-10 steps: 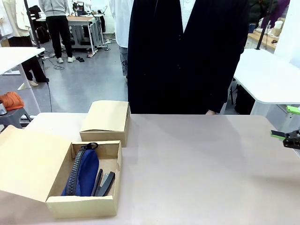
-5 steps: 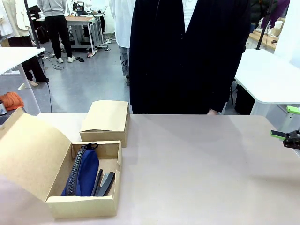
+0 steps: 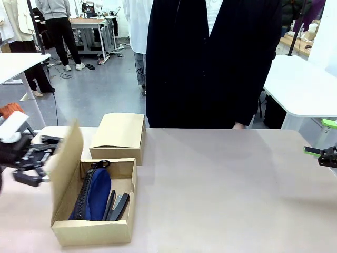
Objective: Place items inside the box.
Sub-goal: Close the lid of the Mailer Box closest to the robot.
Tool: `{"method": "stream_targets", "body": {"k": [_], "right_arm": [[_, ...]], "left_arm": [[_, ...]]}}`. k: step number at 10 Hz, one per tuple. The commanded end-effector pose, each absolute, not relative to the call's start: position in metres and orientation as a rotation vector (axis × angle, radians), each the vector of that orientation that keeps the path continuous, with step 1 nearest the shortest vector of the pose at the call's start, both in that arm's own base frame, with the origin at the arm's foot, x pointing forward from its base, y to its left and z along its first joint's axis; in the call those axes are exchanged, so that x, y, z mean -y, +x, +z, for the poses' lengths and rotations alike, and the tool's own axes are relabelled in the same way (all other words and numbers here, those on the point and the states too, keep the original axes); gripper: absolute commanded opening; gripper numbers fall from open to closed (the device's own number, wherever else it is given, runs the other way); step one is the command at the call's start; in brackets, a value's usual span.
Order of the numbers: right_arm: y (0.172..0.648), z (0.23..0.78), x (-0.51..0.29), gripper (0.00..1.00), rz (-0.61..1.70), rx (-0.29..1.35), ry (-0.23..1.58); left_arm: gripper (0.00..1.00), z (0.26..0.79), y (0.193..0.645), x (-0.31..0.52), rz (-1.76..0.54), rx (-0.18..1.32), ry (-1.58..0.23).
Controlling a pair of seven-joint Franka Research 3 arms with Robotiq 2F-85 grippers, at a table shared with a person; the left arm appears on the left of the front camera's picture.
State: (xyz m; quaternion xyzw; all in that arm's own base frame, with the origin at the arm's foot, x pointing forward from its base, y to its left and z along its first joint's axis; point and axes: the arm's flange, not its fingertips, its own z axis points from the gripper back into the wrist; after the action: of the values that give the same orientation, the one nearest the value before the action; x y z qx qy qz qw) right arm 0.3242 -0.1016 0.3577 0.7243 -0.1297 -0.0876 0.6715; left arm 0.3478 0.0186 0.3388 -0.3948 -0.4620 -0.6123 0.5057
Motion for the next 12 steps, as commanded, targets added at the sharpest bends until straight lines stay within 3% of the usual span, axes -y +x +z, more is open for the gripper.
{"method": "stream_targets", "body": {"k": [1,7,10,12], "right_arm": [[0.325,0.363,0.103,1.00,-0.215,0.295,1.652],[0.325,0.363,0.103,1.00,-0.215,0.295,1.652],[0.325,0.363,0.103,1.00,-0.215,0.295,1.652],[0.325,0.363,0.103,1.00,-0.215,0.295,1.652]], "left_arm": [[1.00,0.298,0.239,0.078,-1.506,1.157,-0.832],[1.00,0.263,0.235,0.095,-1.673,0.894,-0.779],[1.00,0.275,0.242,0.086,-1.638,0.898,-0.737],[1.00,0.305,0.243,0.068,-1.528,0.914,-0.822]]}}
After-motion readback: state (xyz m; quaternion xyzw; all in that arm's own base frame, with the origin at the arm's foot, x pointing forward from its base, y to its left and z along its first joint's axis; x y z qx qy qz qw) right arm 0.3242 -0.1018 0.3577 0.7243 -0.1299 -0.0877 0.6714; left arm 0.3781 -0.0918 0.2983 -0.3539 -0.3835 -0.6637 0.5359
